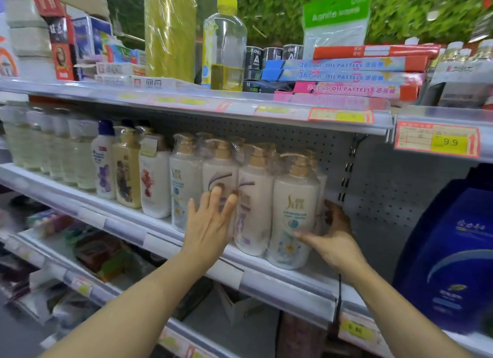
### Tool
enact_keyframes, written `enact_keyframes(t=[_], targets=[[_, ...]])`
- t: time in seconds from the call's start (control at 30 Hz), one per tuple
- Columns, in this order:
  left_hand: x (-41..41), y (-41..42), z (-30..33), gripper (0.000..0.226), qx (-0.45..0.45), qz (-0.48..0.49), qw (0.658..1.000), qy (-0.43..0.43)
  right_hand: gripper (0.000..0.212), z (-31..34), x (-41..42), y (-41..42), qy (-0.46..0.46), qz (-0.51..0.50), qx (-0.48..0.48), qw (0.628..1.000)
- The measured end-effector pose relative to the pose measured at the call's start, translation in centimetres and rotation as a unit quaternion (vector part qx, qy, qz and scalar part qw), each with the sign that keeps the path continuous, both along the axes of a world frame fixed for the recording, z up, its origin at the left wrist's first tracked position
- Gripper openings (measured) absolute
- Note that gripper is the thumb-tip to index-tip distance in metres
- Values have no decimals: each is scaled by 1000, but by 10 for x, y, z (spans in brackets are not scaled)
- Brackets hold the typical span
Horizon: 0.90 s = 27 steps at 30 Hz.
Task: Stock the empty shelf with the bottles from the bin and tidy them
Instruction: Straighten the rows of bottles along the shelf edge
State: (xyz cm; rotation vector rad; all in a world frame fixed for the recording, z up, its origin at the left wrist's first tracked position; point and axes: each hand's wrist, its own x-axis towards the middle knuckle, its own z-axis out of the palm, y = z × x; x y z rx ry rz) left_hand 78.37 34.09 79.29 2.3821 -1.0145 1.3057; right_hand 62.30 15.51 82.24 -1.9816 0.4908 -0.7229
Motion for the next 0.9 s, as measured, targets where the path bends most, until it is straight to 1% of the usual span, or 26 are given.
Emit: enact_keyframes(t=[0.07,0.1,0.17,0.2,0.3,0.43,0.57,0.63,0.73,0.83,0.9], targets=[[9,8,0,101,-11,13,1000,9,58,1,4,12,42,-38,-30,998],[14,12,1,98,-13,19,1000,15,57,-1,8,16,51,-59,-45,996],[22,19,2,86,-12,17,999,26,67,-1,14,22,51,-95,-57,993],[27,22,2,83,-9,13,999,28,68,1,17,24,47,-106,-59,991],[38,31,4,87,7,-5,999,35,65,4,18,31,39,-117,-55,991],[41,34,3,89,-5,-26,999,26,65,5,17,36,58,-135,-53,988],[36,33,8,97,-6,-78,997,10,65,8,17,46,67,-150,-57,985],[30,29,13,99,5,-101,995,12,66,5,19,54,62,-166,-54,983],[21,19,19,93,25,-124,992,30,65,3,23,62,65,-188,-63,978],[14,16,24,84,81,-116,988,58,61,5,24,63,74,-192,-73,976],[14,17,22,83,90,-111,988,59,61,5,25,63,80,-199,-76,974]])
